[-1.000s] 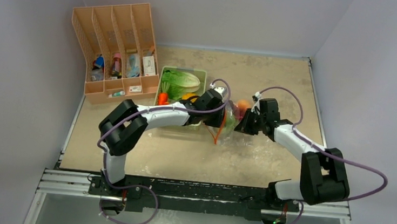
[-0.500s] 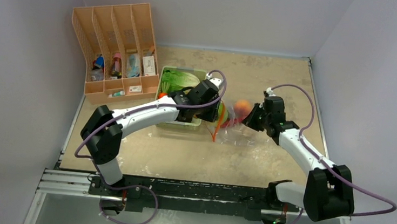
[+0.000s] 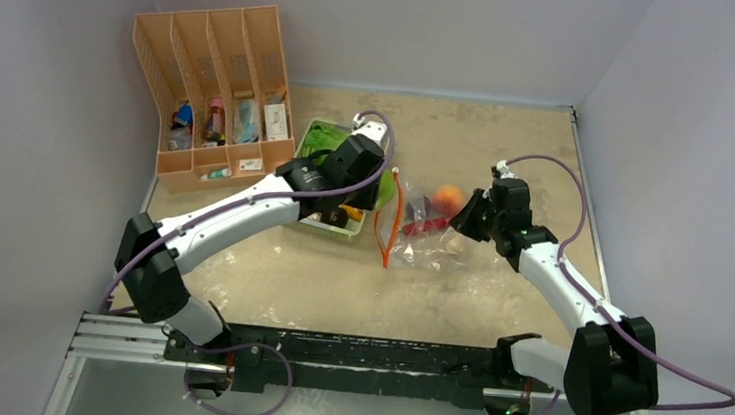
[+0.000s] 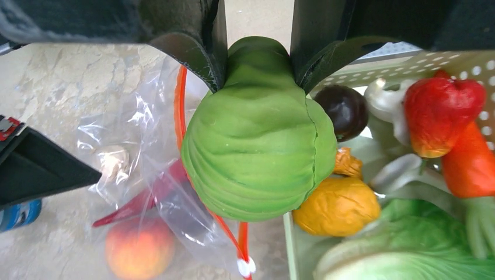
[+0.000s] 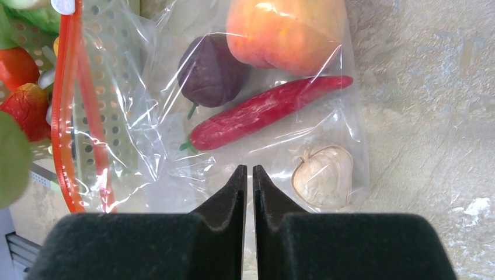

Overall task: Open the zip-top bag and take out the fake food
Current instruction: Pick up the fake vegetable from the zipper food storage bag, then place the fake vegetable in the bin.

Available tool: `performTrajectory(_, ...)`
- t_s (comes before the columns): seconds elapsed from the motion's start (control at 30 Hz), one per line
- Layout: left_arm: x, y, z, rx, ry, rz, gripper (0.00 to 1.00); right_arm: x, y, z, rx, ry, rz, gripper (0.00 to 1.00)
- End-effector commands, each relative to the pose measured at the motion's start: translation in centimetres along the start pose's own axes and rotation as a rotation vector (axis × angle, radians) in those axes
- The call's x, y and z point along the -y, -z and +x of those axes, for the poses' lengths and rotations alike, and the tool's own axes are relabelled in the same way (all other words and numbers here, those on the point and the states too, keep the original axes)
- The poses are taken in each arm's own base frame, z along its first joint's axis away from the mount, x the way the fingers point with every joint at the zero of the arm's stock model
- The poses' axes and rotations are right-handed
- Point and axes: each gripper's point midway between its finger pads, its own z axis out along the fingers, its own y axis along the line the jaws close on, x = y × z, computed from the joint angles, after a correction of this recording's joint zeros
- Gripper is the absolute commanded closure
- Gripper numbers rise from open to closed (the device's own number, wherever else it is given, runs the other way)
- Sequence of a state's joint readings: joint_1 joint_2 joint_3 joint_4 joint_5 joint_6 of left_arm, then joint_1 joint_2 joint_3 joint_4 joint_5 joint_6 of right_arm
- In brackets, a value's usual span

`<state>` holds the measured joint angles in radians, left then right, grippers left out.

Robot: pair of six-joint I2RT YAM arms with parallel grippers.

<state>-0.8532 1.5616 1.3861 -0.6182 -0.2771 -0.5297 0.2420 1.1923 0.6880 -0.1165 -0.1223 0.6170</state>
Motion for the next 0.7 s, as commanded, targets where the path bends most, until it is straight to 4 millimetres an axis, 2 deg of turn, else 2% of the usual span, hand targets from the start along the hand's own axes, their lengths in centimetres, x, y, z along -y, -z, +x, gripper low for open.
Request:
performTrajectory(0.0, -2.2, 2.0, -3.3, 0.11, 0.061, -0.037, 1.0, -1.5, 0.5, -1.6, 0.049, 0.019, -0.056, 0.87)
performTrajectory(0.13, -5.5, 1.6, -3.0, 0.093, 0.128, -0.068, 1.0, -2.2, 1.4, -2.2, 0.096, 0.025, -0.095, 0.73)
performTrajectory(0.27, -6.9, 0.4, -1.8, 0.066, 0.16, -0.066, 1.0, -2.5, 1.8, -2.6, 0.118, 0.03, -0.107, 0.68)
performTrajectory(0.37, -5.8, -1.9, -0.9, 0.039, 0.202, -0.007, 1.0, -2.5, 1.4, -2.3, 0.099, 0.027, -0.108, 0.62)
performTrajectory(0.53, -2.7, -5.7, 0.5, -0.053, 0.234, 0.138, 1.0, -2.9, 1.0, -2.4, 0.075, 0.036, -0.124, 0.51)
performTrajectory(0.6, -1.5, -6.5, 0.6, -0.074, 0.237, 0.204, 0.87, -3.1, 1.2, -2.6, 0.083, 0.031, -0.128, 0.46)
performTrajectory(0.67, -2.7, -7.2, 1.0, -0.102, 0.235, 0.116, 0.88, -3.2, 1.4, -2.7, 0.087, 0.029, -0.129, 0.43)
